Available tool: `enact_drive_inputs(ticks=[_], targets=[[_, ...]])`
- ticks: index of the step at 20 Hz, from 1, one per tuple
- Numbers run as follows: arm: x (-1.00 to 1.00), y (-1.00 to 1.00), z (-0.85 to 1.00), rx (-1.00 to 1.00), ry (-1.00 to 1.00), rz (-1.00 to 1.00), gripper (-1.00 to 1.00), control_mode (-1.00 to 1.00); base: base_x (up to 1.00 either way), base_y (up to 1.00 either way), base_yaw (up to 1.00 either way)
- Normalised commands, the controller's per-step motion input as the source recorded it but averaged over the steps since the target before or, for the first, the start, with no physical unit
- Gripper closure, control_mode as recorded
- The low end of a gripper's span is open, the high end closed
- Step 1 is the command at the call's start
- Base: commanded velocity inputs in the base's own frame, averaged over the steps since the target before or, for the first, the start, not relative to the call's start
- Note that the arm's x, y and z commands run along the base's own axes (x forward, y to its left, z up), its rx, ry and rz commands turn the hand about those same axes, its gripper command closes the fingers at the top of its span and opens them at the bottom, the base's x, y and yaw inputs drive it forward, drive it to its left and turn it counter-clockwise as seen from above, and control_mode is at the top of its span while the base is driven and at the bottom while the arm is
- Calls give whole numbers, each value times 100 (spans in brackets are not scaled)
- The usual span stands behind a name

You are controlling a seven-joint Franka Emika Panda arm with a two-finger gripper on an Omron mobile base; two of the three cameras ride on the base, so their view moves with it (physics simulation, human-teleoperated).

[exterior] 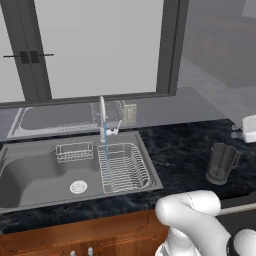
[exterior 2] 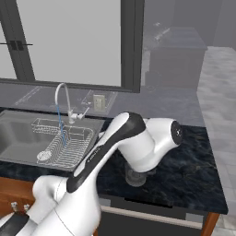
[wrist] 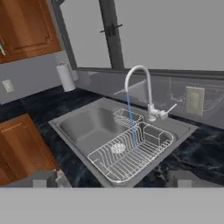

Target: Turn on the sink faucet and place the jug under the water for a few seconds to fill it up.

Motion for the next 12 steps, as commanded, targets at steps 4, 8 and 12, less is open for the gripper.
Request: enact_drive_inputs(ticks=[4, 8, 12], targets=[[-51, -100, -13, 0, -29, 28, -100, -100, 0, 0, 0], [-2, -57, -54, 0, -16, 29, -100, -100, 0, 0, 0], [1, -49, -50, 0, -13, 26, -100, -100, 0, 0, 0]])
